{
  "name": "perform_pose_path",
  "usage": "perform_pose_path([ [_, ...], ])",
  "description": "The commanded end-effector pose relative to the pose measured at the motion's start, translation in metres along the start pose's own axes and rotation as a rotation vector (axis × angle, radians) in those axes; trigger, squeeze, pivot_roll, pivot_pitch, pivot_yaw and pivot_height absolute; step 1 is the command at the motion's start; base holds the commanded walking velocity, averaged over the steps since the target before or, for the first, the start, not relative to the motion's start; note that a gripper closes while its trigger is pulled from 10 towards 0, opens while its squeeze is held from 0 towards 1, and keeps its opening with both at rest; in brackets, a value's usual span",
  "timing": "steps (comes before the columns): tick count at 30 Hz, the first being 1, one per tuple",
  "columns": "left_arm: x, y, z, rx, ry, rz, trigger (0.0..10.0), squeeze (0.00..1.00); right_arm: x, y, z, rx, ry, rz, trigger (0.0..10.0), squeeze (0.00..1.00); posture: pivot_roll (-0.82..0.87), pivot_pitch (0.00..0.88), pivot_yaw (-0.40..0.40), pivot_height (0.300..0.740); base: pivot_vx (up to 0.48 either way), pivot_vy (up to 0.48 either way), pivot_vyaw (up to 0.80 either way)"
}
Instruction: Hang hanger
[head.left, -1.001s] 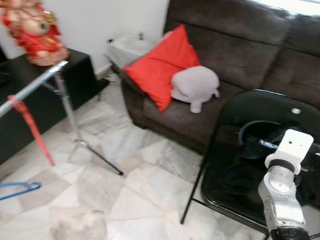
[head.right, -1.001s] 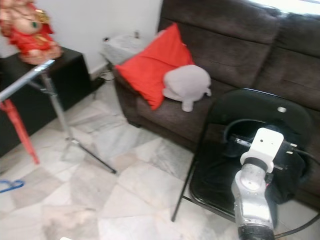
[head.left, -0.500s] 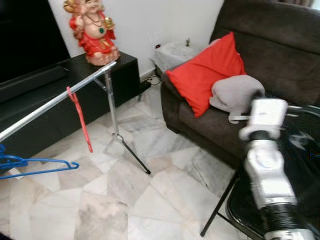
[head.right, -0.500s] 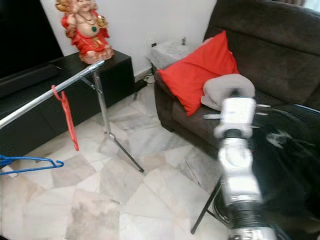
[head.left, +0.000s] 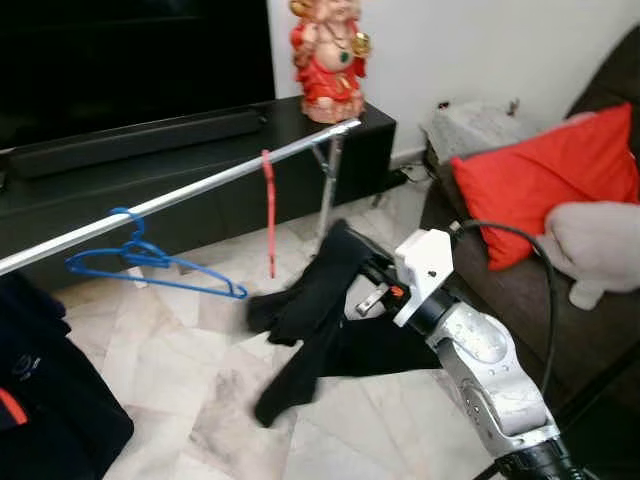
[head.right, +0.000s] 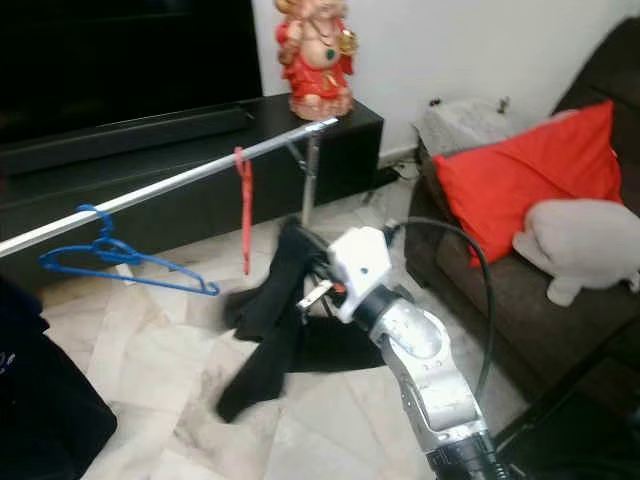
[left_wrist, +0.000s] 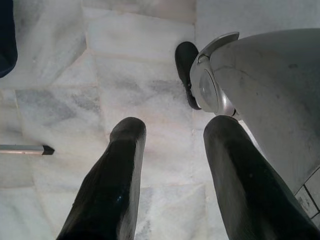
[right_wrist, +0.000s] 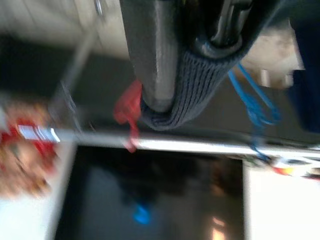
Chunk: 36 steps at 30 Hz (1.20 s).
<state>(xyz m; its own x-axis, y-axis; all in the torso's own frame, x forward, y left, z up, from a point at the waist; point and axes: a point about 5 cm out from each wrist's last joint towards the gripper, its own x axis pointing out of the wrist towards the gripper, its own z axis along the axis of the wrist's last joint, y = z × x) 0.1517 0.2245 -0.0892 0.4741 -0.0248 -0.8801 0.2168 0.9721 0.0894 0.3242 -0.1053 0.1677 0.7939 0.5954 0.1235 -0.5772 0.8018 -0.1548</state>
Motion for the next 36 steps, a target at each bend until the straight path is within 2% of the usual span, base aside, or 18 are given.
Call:
perform_pose_path([
  [1,-0.001,0.003,0.0,0.013,0.006,0.006,10.0,0.0,-0.012,-0.023,-0.024,0.059,0.124,-0.2,10.0,0.0,0.01,0.092,-0.015,0.74,0.0,0.0,0.0],
  [2,-0.001,0.003,0.0,0.013,0.006,0.008,10.0,0.0,-0.015,-0.027,-0.03,0.07,0.148,-0.247,10.0,0.0,0.02,0.094,-0.015,0.74,0.0,0.0,0.0],
  [6,-0.001,0.004,-0.001,0.012,0.007,0.015,10.0,0.0,-0.026,-0.035,-0.053,0.221,0.204,-0.413,10.0,0.0,0.02,0.093,-0.011,0.74,0.0,0.0,0.0],
  [8,-0.001,0.005,-0.001,0.007,0.008,0.026,10.0,0.0,-0.03,-0.034,-0.065,0.302,0.217,-0.467,10.0,0.0,0.02,0.091,-0.013,0.74,0.0,0.0,0.0],
  [13,0.0,0.006,0.001,-0.012,0.001,0.056,10.0,0.0,-0.032,-0.023,-0.087,0.309,0.318,-0.432,10.0,0.0,0.04,0.057,-0.029,0.74,0.0,0.0,0.0],
  [16,0.0,0.007,0.004,-0.06,-0.02,0.095,10.0,0.0,-0.029,-0.019,-0.094,0.326,0.339,-0.412,10.0,0.0,0.06,0.026,-0.037,0.74,0.0,0.0,0.0],
  [17,0.0,0.007,0.006,-0.103,-0.035,0.117,10.0,0.0,-0.028,-0.019,-0.097,0.319,0.351,-0.415,10.0,0.0,0.06,0.008,-0.038,0.74,0.0,0.0,0.0],
  [21,0.001,0.009,0.01,-0.169,-0.063,0.15,10.0,0.0,-0.026,-0.018,-0.103,0.335,0.375,-0.42,10.0,0.0,0.07,0.0,-0.036,0.74,0.0,0.0,0.0],
  [24,0.001,0.01,0.016,-0.24,-0.106,0.204,10.0,0.0,-0.032,-0.02,-0.114,0.325,0.419,-0.449,10.0,0.0,0.08,0.0,-0.032,0.74,0.0,0.0,0.0],
  [25,0.001,0.01,0.016,-0.24,-0.106,0.204,10.0,0.0,-0.032,-0.02,-0.114,0.325,0.419,-0.449,10.0,0.0,0.08,0.0,-0.032,0.74,0.0,0.0,0.0],
  [26,0.0,0.012,0.02,-0.28,-0.157,0.248,10.0,0.0,-0.038,-0.022,-0.121,0.33,0.444,-0.477,10.0,0.0,0.08,0.0,-0.033,0.74,0.0,0.0,0.0],
  [29,-0.002,0.014,0.026,-0.314,-0.233,0.29,10.0,0.0,-0.046,-0.024,-0.128,0.333,0.474,-0.513,10.0,0.0,0.09,0.0,-0.039,0.74,0.0,0.0,0.0],
  [31,-0.003,0.014,0.028,-0.313,-0.261,0.298,10.0,0.0,-0.05,-0.025,-0.131,0.335,0.488,-0.522,10.0,0.0,0.1,0.0,-0.041,0.74,0.0,0.0,0.0],
  [33,-0.004,0.013,0.035,-0.293,-0.334,0.311,10.0,0.0,-0.065,-0.029,-0.141,0.334,0.55,-0.562,10.0,0.0,0.11,0.0,-0.056,0.74,0.0,0.0,0.0],
  [35,-0.014,0.039,0.065,-0.213,-0.479,0.344,10.0,0.0,-0.074,-0.031,-0.147,0.322,0.589,-0.589,10.0,0.0,0.12,0.0,-0.06,0.74,0.0,0.0,0.0],
  [36,-0.014,0.039,0.065,-0.213,-0.479,0.344,10.0,0.0,-0.074,-0.031,-0.147,0.322,0.589,-0.589,10.0,0.0,0.12,0.0,-0.06,0.74,0.0,0.0,0.0],
])
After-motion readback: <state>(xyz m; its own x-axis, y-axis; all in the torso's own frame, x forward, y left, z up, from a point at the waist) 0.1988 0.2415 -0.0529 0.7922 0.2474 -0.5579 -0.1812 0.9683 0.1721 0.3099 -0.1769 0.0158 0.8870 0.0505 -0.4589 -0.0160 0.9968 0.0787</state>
